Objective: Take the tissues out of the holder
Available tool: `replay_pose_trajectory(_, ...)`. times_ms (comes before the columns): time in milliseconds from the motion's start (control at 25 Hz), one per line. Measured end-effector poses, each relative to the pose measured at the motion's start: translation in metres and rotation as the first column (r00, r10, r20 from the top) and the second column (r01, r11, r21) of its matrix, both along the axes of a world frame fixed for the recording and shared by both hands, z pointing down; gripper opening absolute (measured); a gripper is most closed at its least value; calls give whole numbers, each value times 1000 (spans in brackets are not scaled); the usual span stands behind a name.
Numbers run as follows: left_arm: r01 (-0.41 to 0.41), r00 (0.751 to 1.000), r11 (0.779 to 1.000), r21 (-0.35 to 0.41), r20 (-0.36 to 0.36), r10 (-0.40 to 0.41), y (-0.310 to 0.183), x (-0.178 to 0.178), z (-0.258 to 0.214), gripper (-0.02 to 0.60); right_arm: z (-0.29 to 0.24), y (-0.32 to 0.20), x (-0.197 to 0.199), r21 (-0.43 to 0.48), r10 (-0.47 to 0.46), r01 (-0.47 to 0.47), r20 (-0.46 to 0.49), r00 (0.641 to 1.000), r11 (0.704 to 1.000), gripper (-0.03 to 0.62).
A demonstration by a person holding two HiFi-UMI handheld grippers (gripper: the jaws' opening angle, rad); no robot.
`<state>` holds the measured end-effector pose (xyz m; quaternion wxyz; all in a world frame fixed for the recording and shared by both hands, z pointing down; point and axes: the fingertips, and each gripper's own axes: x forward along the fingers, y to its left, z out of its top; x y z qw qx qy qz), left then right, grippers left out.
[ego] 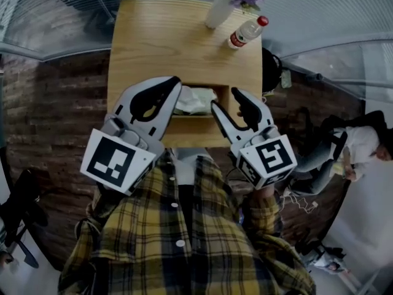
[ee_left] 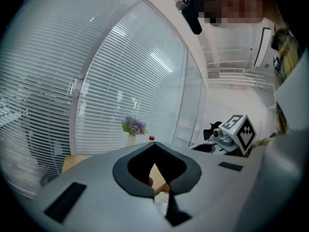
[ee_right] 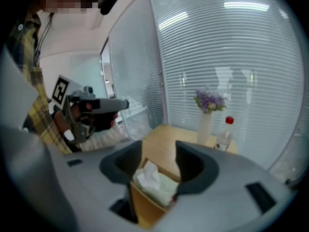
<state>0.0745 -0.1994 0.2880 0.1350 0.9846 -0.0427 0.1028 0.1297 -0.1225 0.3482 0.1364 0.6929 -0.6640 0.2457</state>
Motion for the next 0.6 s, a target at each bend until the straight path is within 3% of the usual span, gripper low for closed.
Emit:
replay_pose_trajectory(280, 33, 999, 999, -4, 9, -33, -6, -9, 4, 9, 32, 2, -12, -127, -158, 155, -13, 987, 980, 202)
replay_pose_trajectory(600, 59, 998, 998, -14, 24, -58, -7, -16, 12, 9, 76, 16, -17, -301, -352, 331, -17, 936, 894, 202)
